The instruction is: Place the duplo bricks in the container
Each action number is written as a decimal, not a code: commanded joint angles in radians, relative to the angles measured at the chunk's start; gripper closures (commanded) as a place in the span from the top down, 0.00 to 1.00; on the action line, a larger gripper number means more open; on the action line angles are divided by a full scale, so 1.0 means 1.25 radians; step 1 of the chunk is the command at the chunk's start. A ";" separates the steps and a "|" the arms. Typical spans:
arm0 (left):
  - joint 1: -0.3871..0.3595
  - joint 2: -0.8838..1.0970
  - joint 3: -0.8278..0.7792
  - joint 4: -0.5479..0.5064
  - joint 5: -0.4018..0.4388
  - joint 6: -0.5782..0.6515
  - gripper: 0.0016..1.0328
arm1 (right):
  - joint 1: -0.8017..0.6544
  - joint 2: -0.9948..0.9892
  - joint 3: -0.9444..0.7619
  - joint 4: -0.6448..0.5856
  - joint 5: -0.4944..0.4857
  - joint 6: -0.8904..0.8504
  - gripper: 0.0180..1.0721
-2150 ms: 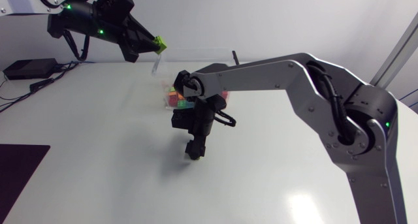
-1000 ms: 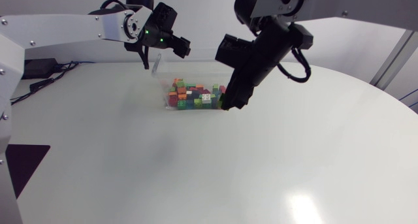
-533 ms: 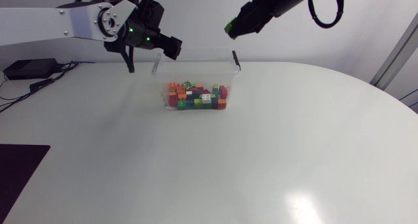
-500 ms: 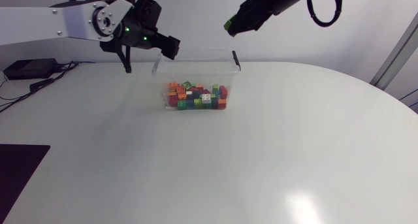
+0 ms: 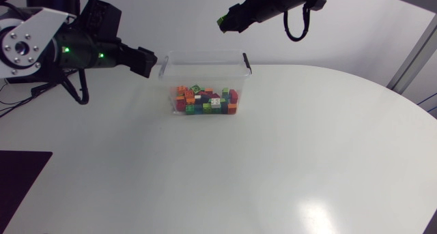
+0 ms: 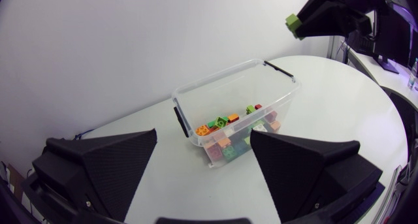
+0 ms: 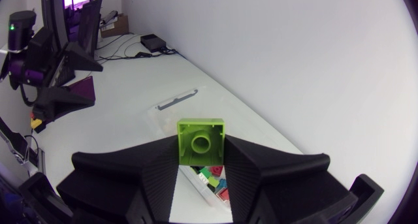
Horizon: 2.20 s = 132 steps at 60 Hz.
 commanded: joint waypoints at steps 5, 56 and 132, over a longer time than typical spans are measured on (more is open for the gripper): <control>0.001 -0.071 -0.070 0.000 0.004 -0.019 0.96 | 0.013 0.072 -0.034 0.081 0.002 0.045 0.21; 0.157 -0.421 -0.318 -0.025 0.078 0.013 0.96 | 0.029 -0.033 -0.183 0.277 0.302 0.042 0.96; 0.223 -0.858 -0.558 -0.033 0.080 -0.005 0.96 | -0.204 -1.209 -1.171 0.392 0.511 -0.014 0.96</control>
